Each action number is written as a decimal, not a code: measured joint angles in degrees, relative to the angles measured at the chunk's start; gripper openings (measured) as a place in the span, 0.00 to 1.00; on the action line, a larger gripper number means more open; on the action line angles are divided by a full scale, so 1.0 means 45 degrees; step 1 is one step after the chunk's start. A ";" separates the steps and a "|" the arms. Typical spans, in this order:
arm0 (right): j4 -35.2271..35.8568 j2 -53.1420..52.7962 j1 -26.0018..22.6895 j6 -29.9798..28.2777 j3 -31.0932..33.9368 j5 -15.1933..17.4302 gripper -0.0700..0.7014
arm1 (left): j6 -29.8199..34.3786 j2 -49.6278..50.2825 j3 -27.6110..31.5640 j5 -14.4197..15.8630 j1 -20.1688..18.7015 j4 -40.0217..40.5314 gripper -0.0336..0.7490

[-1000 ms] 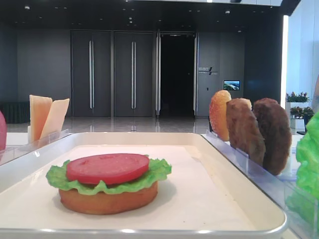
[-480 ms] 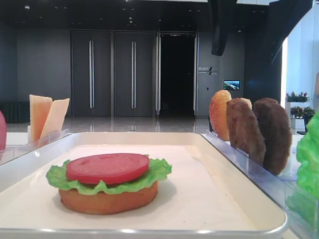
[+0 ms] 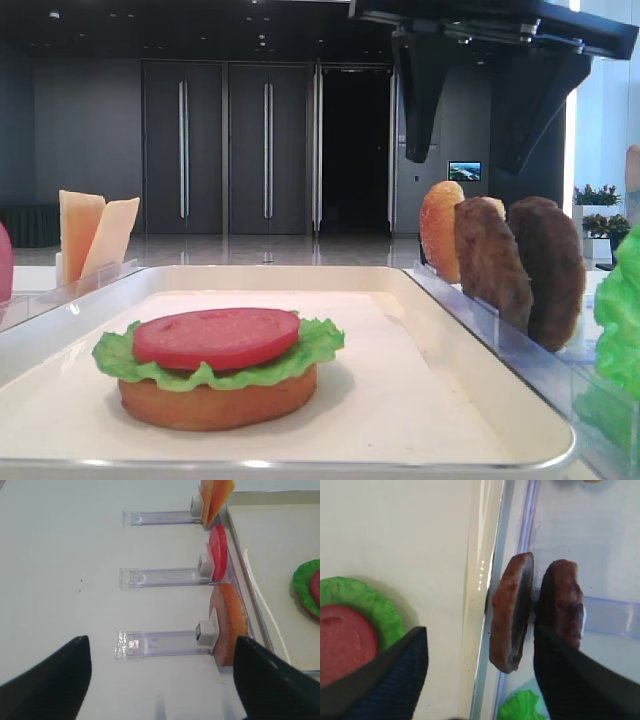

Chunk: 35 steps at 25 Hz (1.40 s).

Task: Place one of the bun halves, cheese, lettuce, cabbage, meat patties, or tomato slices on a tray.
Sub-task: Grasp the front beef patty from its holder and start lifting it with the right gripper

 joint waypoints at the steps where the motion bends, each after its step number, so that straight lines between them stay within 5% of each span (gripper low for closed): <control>1: 0.0000 0.0073 0.0000 0.0000 0.0000 0.0000 0.69 | 0.0000 0.0000 0.0000 0.0000 0.0000 0.0000 0.93; 23: -0.0432 0.0980 -0.0012 0.0000 -0.0116 0.0216 0.69 | 0.0000 0.0000 0.0000 0.0000 0.0000 0.0000 0.93; 29: -0.0152 0.1137 -0.0012 0.0000 -0.0321 0.1007 0.69 | 0.0000 0.0000 0.0000 0.0000 0.0000 0.0000 0.93; 35: -0.0152 0.1206 -0.0012 0.0000 -0.0489 0.1015 0.69 | 0.0000 0.0000 0.0000 0.0000 0.0000 0.0000 0.93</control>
